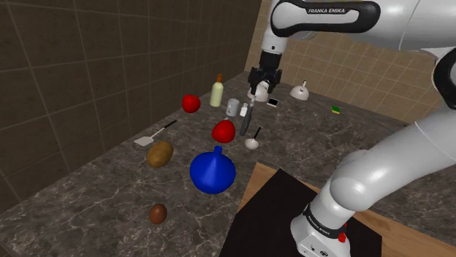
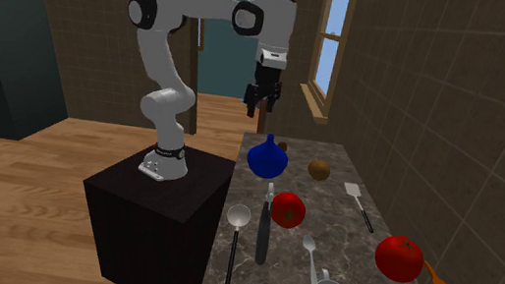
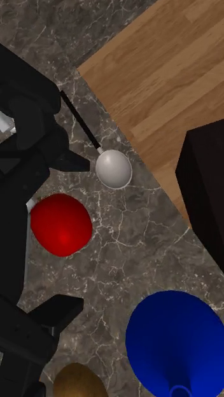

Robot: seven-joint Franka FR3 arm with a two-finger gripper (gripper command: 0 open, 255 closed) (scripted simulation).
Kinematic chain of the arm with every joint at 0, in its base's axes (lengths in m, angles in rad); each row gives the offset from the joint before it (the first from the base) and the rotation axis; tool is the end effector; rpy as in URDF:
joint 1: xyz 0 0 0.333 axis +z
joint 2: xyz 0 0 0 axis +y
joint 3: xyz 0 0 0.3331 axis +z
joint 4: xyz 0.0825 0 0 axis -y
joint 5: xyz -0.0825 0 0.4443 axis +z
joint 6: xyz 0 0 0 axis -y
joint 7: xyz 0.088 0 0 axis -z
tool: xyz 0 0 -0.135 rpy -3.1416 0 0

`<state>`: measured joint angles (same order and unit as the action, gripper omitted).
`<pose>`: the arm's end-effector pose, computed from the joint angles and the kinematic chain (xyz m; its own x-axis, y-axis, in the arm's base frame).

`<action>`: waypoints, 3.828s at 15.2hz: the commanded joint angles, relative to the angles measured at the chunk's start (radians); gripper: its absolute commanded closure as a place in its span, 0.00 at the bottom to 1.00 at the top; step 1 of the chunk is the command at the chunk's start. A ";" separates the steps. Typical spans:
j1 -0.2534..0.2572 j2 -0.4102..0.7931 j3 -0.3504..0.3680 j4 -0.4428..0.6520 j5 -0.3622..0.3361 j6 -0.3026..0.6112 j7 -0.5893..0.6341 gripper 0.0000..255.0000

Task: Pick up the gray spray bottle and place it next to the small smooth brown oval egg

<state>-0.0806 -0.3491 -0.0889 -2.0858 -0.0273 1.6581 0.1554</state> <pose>0.4846 -0.0902 0.5399 0.9477 -0.3091 -0.0793 -0.3094 -0.9509 0.0089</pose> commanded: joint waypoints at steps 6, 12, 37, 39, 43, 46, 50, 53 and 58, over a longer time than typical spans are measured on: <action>-0.057 0.312 -0.077 0.229 0.103 -0.021 0.082 0.00; -0.126 0.569 -0.135 0.442 0.218 -0.074 0.140 0.00; -0.350 1.082 -0.173 0.793 0.484 -0.134 0.325 0.00; -0.353 1.082 -0.169 0.793 0.482 -0.133 0.326 0.00; -0.329 1.075 -0.155 0.815 0.485 -0.146 0.372 1.00; -0.355 1.128 -0.154 0.902 0.488 -0.184 0.370 1.00; -0.368 1.218 -0.141 1.027 0.501 -0.211 0.393 1.00; -0.359 1.071 -0.163 0.803 0.475 -0.150 0.335 1.00; -0.364 1.049 -0.161 0.834 0.469 -0.199 0.352 1.00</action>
<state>-0.4434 0.6583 -0.2543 -1.2541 0.4443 1.4799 0.5028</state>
